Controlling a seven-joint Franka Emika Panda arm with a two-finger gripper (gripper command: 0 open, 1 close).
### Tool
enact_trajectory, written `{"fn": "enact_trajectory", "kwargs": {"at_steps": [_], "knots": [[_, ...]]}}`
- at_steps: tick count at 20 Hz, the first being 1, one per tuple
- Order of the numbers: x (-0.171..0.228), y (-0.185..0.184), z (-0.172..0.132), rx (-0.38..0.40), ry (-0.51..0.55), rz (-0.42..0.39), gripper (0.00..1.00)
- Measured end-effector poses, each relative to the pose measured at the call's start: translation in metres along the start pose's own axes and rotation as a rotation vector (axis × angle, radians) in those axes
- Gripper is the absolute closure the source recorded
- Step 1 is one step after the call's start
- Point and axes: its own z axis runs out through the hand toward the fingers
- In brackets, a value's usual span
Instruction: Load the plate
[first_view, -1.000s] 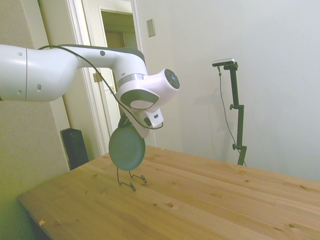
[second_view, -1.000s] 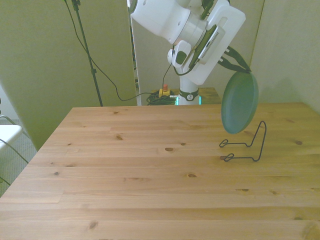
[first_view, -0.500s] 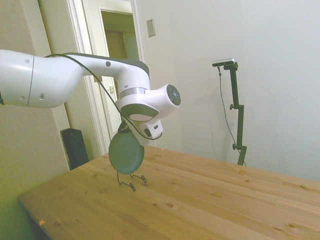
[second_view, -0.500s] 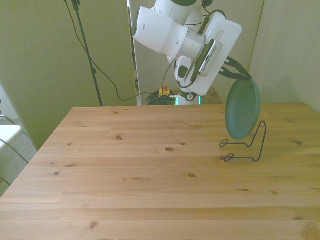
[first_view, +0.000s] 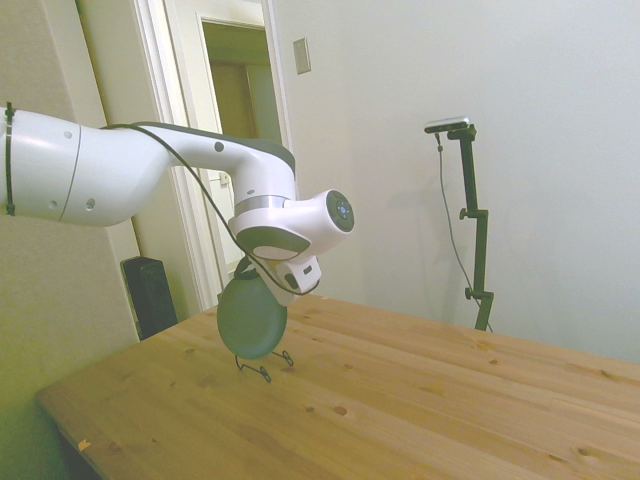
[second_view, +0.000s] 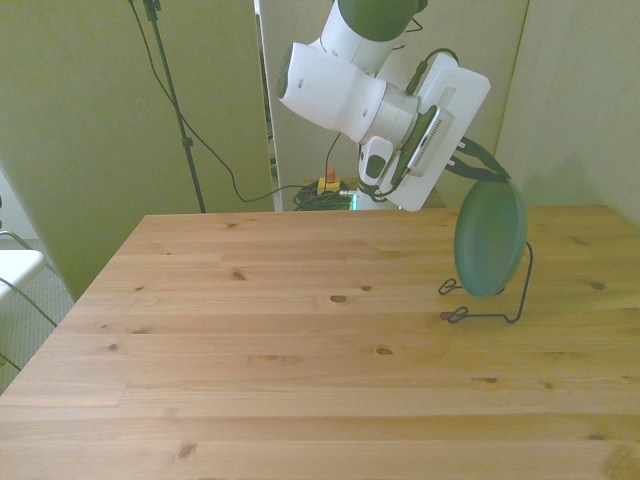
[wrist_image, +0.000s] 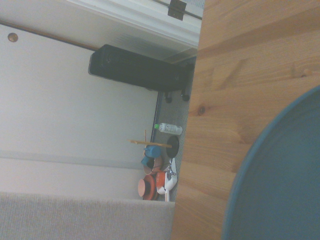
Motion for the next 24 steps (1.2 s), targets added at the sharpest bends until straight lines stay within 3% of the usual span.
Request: {"fn": "enact_trajectory", "kwargs": {"at_steps": [18,19,24], "knots": [[0.016,0.016,0.019,0.002,-0.003,-0.009,1.0],[0.016,0.016,0.019,0.003,0.0,-0.009,0.0],[0.018,0.016,0.018,0.002,0.015,-0.011,0.0]]}}
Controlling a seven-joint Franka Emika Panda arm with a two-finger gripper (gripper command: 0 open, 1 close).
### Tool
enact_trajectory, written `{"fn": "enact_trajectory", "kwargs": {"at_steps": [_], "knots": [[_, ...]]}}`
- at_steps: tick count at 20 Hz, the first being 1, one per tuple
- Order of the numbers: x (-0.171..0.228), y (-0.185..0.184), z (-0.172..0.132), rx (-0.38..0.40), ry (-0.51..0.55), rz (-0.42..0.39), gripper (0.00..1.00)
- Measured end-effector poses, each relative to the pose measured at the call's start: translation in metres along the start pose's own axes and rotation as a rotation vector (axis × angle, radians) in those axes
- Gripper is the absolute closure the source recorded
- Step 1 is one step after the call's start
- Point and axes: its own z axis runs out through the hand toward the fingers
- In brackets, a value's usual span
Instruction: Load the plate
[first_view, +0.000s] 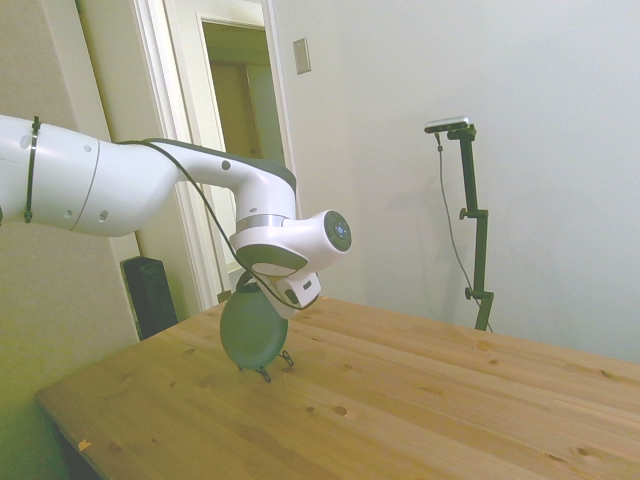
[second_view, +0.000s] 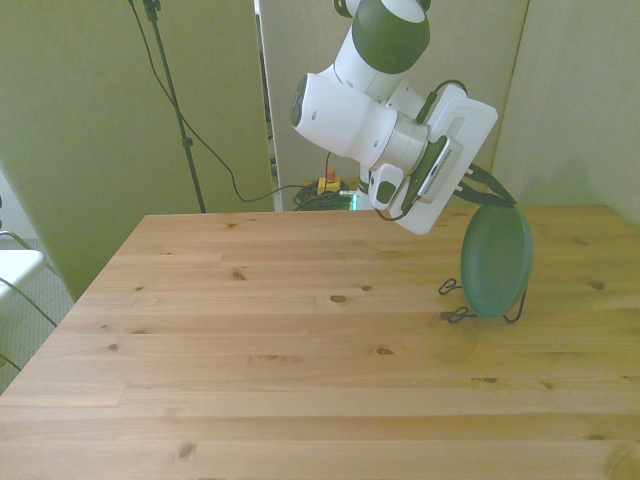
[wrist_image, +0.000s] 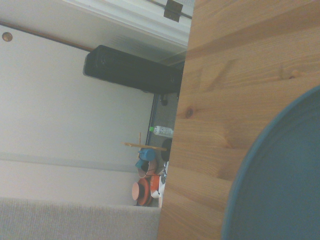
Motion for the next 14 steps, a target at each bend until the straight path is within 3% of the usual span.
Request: {"fn": "enact_trajectory", "kwargs": {"at_steps": [10,12,14], "knots": [[-0.003,-0.003,0.0,-0.012,0.02,-0.008,0.0],[-0.012,-0.009,-0.006,-0.047,0.034,-0.014,0.0],[-0.028,-0.019,-0.018,-0.132,0.055,-0.015,0.0]]}}
